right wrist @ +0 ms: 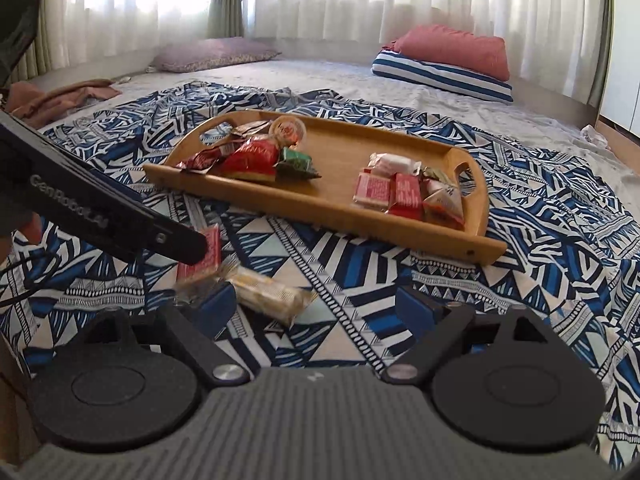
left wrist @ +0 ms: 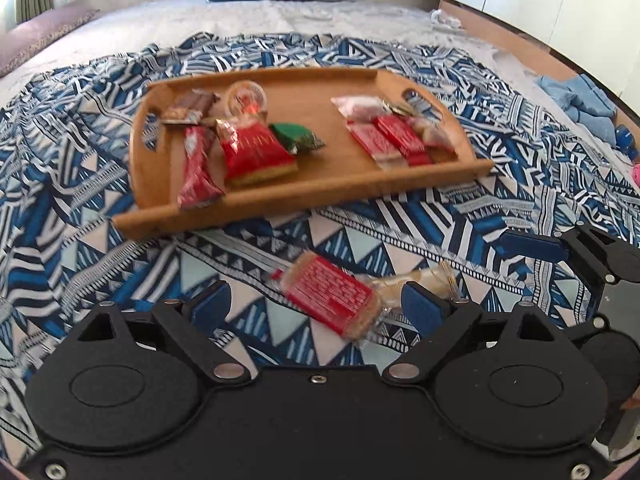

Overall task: Organize snacks
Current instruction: 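Move both tools back to the red-labeled biscuit and clear cookie packets, then grasp the red-labeled biscuit packet with the left gripper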

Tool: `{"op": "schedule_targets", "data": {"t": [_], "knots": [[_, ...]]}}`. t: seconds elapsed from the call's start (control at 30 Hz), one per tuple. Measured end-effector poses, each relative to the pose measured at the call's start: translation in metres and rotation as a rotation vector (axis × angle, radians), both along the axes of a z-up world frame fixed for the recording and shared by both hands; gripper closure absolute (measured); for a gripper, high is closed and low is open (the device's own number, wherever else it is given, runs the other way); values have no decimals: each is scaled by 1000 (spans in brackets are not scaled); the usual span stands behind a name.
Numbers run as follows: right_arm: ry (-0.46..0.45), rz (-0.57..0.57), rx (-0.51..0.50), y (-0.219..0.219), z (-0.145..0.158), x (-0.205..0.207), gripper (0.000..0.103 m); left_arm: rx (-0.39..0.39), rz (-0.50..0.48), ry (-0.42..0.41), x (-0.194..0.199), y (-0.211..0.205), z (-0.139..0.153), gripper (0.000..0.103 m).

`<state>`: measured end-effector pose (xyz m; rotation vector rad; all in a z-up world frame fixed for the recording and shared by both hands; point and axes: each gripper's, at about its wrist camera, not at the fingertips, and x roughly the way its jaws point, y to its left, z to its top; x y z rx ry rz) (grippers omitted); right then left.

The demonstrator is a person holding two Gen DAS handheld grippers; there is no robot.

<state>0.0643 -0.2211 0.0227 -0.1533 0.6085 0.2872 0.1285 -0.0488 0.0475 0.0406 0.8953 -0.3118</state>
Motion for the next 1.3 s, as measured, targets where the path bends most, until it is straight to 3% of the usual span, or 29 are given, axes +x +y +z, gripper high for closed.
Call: {"op": "schedule_targets", "data": {"t": [0.2, 0.37, 0.5, 0.57, 0.9, 1.07, 1.3], "knots": [[13, 4, 5, 0, -9, -4, 9, -19, 27, 22, 3, -9, -15, 13], [24, 2, 7, 2, -16, -2, 8, -61, 58, 39, 5, -10, -22, 43], [28, 3, 21, 4, -19, -1, 8, -61, 70, 26, 3, -6, -19, 61], [30, -5, 35, 5, -20, -1, 7, -54, 75, 18, 2, -3, -18, 64], [-7, -114, 88, 15, -25, -1, 6, -39, 133, 3, 2, 19, -17, 68], [-26, -136, 81, 26, -25, -2, 6, -78, 158, -4, 13, 25, -16, 56], [-41, -144, 41, 47, -28, 1, 6, -64, 166, 7, 24, 20, -25, 55]]}}
